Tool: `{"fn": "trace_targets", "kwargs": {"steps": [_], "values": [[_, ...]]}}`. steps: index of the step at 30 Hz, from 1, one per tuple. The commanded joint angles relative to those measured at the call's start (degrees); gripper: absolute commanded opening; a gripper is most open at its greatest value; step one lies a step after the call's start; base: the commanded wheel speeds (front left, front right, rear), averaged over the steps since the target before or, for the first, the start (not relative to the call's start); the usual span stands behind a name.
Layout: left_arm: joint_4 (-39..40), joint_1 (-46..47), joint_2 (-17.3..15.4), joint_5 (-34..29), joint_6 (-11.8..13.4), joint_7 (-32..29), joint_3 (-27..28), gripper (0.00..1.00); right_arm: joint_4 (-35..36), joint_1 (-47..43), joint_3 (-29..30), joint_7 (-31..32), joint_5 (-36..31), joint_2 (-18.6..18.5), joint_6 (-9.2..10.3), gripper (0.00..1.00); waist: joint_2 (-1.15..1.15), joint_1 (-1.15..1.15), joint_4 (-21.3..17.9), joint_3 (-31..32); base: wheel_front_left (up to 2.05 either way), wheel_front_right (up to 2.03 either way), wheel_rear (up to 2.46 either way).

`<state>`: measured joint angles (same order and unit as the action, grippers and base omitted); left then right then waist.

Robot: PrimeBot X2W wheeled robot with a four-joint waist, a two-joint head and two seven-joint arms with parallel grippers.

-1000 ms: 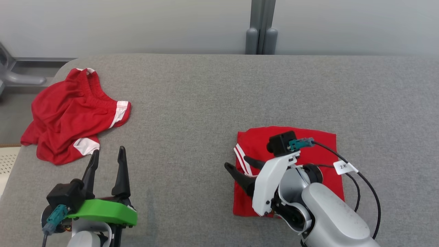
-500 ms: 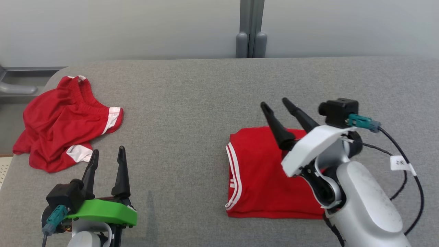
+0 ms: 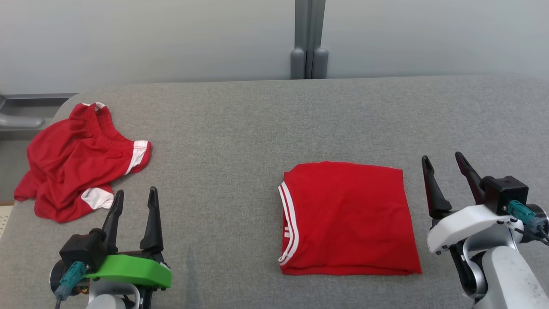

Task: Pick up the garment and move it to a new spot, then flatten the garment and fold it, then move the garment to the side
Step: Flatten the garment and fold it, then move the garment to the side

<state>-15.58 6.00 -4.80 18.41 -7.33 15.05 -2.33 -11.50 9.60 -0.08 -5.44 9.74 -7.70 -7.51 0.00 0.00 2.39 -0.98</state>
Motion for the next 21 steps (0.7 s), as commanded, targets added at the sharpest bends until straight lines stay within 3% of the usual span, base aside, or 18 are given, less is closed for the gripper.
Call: {"fn": "trace_targets", "kwargs": {"steps": [1,21], "values": [[0.2,-1.0,-0.5,-0.3,-0.2,0.2,0.2,1.00,-0.1,-1.0,0.5,-0.9,-0.5,-0.2,0.05,1.00,0.00,0.00,-0.5,0.6,0.00,0.00,0.00],[-0.2,-5.4,0.2,-1.1,-0.2,0.2,0.6,1.00,3.9,-7.0,1.2,0.3,0.5,-2.0,0.05,1.00,0.00,0.00,-3.6,3.5,0.00,0.00,0.00]]}}
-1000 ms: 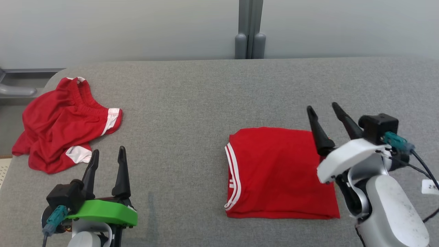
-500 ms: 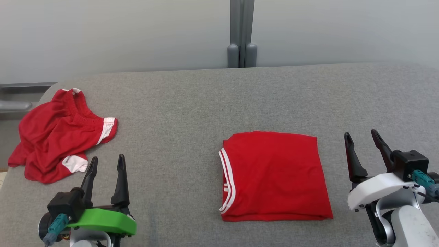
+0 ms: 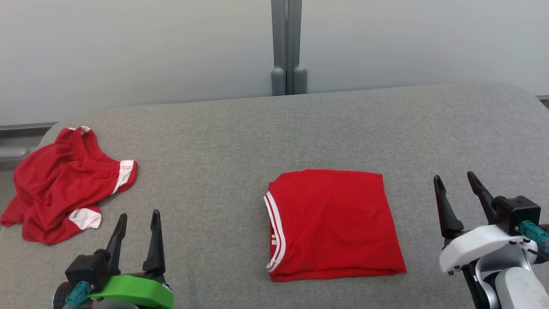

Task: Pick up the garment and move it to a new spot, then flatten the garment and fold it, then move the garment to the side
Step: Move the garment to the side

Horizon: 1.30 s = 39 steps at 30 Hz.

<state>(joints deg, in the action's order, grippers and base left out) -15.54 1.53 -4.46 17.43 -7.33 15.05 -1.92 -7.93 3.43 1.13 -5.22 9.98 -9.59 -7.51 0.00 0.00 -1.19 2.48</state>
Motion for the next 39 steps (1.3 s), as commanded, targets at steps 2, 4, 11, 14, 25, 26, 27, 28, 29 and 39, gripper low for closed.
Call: {"fn": "trace_targets", "kwargs": {"steps": [2,4,11,14,25,26,27,28,29,39], "values": [[-0.2,-1.1,-0.2,-0.1,-0.2,0.2,0.4,1.00,0.5,-0.9,-0.6,0.6,0.2,-0.2,0.05,1.00,0.00,0.00,-0.2,0.1,0.00,0.00,0.00],[0.0,-1.5,0.0,-0.3,-0.2,0.2,0.5,1.00,0.5,-0.9,-0.8,0.8,0.4,-0.3,0.05,1.00,0.00,0.00,-0.3,0.2,0.00,0.00,0.00],[0.2,-1.5,0.1,-0.1,-0.2,0.2,0.6,1.00,-0.3,-1.2,-1.2,1.2,0.4,-0.1,0.05,1.00,0.00,0.00,-0.3,0.3,0.00,0.00,0.00],[0.3,-1.6,-0.3,0.1,-0.2,0.2,0.6,1.00,-0.6,-1.0,-1.1,1.3,0.7,0.0,0.05,1.00,0.00,0.00,-0.3,0.3,0.00,0.00,0.00],[0.9,-1.3,0.0,-0.3,-0.2,0.2,0.9,1.00,-1.3,1.1,-1.6,2.6,1.9,0.1,0.05,1.00,0.00,0.00,0.6,-0.7,0.00,0.00,0.00],[1.0,-1.1,0.1,-0.3,-0.2,0.2,0.9,1.00,-1.5,1.6,-2.1,3.0,2.4,0.1,0.05,1.00,0.00,0.00,0.8,-1.0,0.00,0.00,0.00],[1.1,-0.9,0.1,-0.4,-0.2,0.2,1.0,1.00,-2.0,2.1,-2.4,3.5,2.9,0.0,0.05,1.00,0.00,0.00,0.9,-1.2,0.00,0.00,0.00],[1.2,-0.6,0.1,-0.5,-0.2,0.2,1.0,1.00,-2.8,2.7,-2.6,4.7,3.4,-0.1,0.05,1.00,0.00,0.00,1.2,-1.6,0.00,0.00,0.00],[1.3,-0.4,0.2,-0.5,-0.2,0.2,1.1,1.00,-3.5,3.4,-3.2,5.9,3.9,-0.2,0.05,1.00,0.00,0.00,1.3,-1.8,0.00,0.00,0.00],[2.8,3.4,-0.1,-1.1,-0.2,0.2,-0.1,1.00,-17.9,12.0,-5.2,23.3,8.3,-1.2,0.06,1.00,0.00,0.00,5.3,-6.6,0.00,0.00,0.00]]}}
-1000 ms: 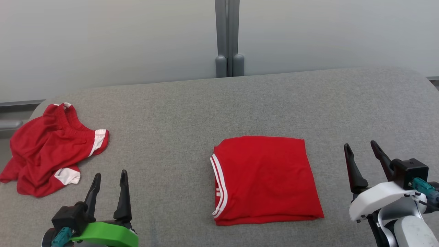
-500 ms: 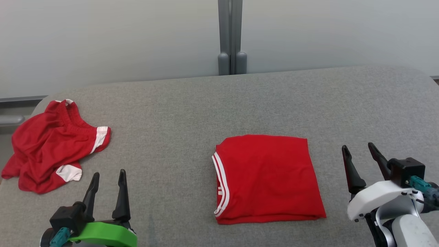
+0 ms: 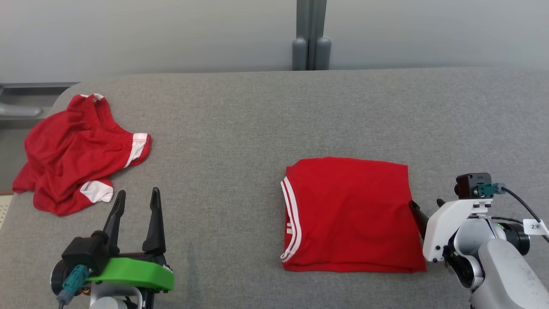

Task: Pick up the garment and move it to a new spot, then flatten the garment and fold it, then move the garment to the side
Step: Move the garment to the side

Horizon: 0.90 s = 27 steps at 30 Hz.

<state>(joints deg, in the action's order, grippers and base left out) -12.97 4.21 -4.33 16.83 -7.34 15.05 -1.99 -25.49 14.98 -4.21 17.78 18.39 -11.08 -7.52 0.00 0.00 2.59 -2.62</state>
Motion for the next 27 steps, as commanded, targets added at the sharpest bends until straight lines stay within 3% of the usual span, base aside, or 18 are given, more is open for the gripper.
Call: {"fn": "trace_targets", "kwargs": {"steps": [1,9,10,11,19,27], "values": [[0.2,1.0,-0.2,-0.4,-0.1,0.2,-0.4,1.00,-1.9,1.0,0.7,1.4,-0.6,0.4,0.07,1.00,0.00,0.00,2.0,-1.8,0.00,0.00,0.00],[0.1,1.7,-0.5,0.2,-0.1,0.2,-1.0,1.00,-10.1,3.3,-1.7,6.5,1.2,1.3,0.07,1.00,0.00,0.00,3.1,-3.4,0.00,0.00,0.00],[0.1,1.7,-0.5,0.2,-0.1,0.2,-0.9,1.00,-11.2,3.3,-2.2,7.8,1.5,1.4,0.07,0.96,0.00,0.00,3.0,-3.5,0.00,0.00,0.00],[0.4,1.7,-0.6,0.3,-0.1,0.2,-0.8,1.00,-12.0,3.9,-4.2,9.2,1.4,0.7,0.06,0.00,0.00,0.00,2.8,-4.0,0.00,0.00,0.00],[2.4,3.0,-0.8,0.1,-0.1,0.2,-0.3,1.00,-8.0,13.3,-10.0,7.6,-0.9,-8.3,0.13,0.00,0.00,0.00,-1.8,-7.6,0.00,0.00,0.00],[5.9,5.7,-1.8,-1.6,-0.1,0.2,0.1,1.00,-6.0,22.4,-12.7,3.2,-0.5,-16.9,0.09,0.00,0.00,0.00,-9.7,-13.5,0.00,0.00,0.00]]}}
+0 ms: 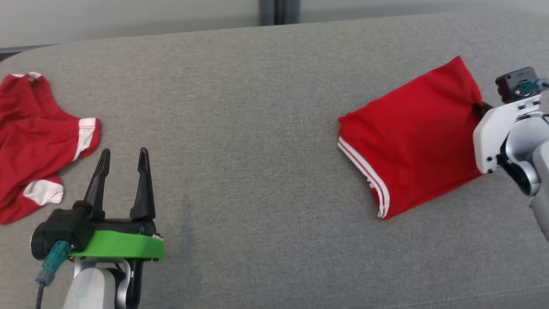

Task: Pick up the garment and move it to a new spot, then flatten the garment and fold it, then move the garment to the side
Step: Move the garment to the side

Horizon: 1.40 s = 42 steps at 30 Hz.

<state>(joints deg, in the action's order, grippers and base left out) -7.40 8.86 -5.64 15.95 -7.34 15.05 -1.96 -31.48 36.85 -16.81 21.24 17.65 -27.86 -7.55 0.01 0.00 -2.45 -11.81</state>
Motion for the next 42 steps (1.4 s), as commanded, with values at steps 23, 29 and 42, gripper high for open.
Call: {"fn": "trace_targets", "kwargs": {"steps": [23,29,42], "values": [[7.5,12.5,-7.0,-2.6,-0.1,0.2,-3.9,1.00,-11.5,12.1,11.9,-19.6,-7.6,-11.8,0.13,0.00,-0.01,0.00,-12.6,-21.1,0.00,0.00,0.00],[8.5,11.5,-8.2,-2.2,-0.1,0.2,-3.8,1.00,-11.3,11.0,16.8,-21.9,-10.6,-13.7,0.13,0.00,-0.01,0.00,-10.7,-21.9,0.00,0.00,0.00],[8.5,9.9,-8.1,-2.4,-0.1,0.2,-4.1,1.00,-9.6,8.8,24.0,-24.1,-18.8,-11.8,0.13,1.00,-0.01,0.00,-8.2,-21.6,0.00,0.00,0.00]]}}
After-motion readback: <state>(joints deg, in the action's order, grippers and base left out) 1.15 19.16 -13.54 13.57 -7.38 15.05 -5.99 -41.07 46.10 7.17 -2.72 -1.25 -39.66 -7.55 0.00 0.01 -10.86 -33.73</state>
